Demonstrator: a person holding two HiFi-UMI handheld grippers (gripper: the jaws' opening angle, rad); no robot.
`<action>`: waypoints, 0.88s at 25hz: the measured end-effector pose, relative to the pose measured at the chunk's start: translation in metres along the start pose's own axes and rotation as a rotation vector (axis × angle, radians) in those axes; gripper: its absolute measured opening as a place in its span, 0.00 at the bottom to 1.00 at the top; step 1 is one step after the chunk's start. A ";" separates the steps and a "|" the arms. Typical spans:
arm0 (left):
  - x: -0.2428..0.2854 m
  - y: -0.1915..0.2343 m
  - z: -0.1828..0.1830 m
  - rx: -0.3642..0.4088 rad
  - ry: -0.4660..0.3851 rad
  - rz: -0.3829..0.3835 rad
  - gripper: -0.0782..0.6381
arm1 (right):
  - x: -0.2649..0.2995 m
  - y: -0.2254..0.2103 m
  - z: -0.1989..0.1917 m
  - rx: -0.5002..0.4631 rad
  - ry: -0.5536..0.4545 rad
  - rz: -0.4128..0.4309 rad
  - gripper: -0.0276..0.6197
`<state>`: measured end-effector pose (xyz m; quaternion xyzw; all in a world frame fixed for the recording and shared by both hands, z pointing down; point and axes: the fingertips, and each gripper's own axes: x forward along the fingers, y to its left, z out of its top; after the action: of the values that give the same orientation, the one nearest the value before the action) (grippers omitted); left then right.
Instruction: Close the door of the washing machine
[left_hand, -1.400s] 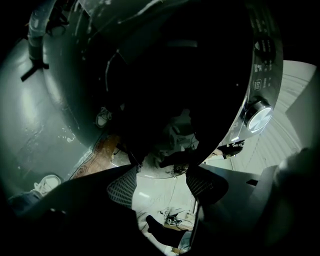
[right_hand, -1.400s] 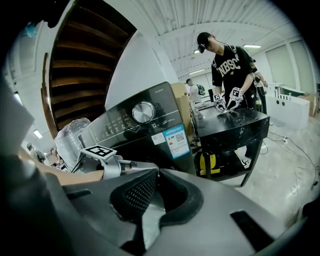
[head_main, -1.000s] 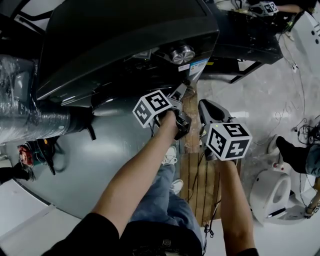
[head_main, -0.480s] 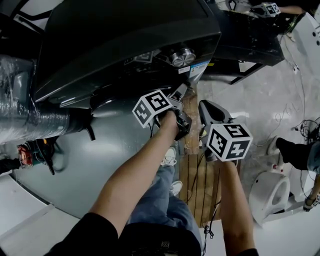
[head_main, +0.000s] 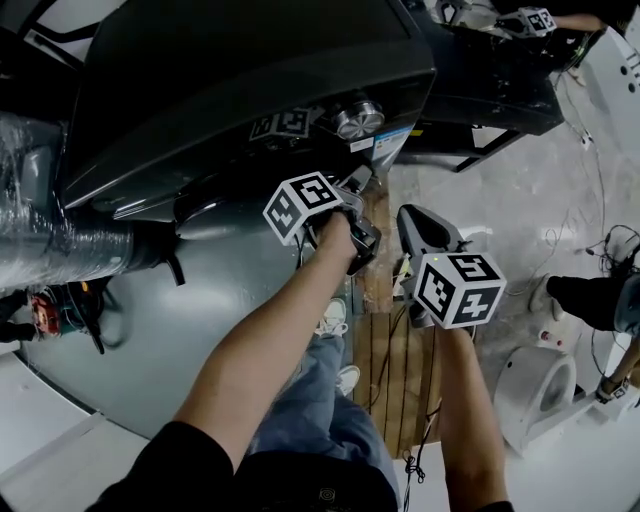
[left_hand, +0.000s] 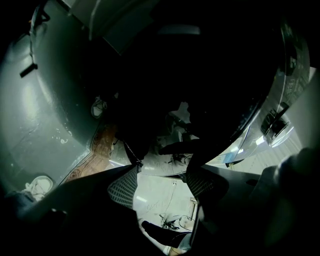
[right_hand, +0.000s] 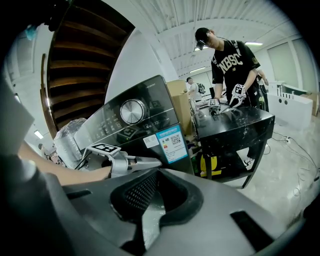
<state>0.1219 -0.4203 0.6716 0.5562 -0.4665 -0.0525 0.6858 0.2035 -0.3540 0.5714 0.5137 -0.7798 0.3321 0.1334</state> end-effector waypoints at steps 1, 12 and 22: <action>0.000 -0.001 0.000 0.001 0.004 -0.002 0.55 | 0.000 -0.001 0.000 0.005 0.000 -0.001 0.08; -0.008 -0.008 -0.006 0.022 0.018 -0.074 0.54 | -0.009 0.012 0.003 0.000 -0.010 0.002 0.08; -0.076 -0.037 -0.022 0.178 0.018 -0.131 0.47 | -0.061 0.045 0.015 -0.043 -0.054 -0.004 0.08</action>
<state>0.1116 -0.3733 0.5989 0.6447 -0.4257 -0.0506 0.6329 0.1924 -0.3087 0.5098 0.5210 -0.7891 0.3008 0.1239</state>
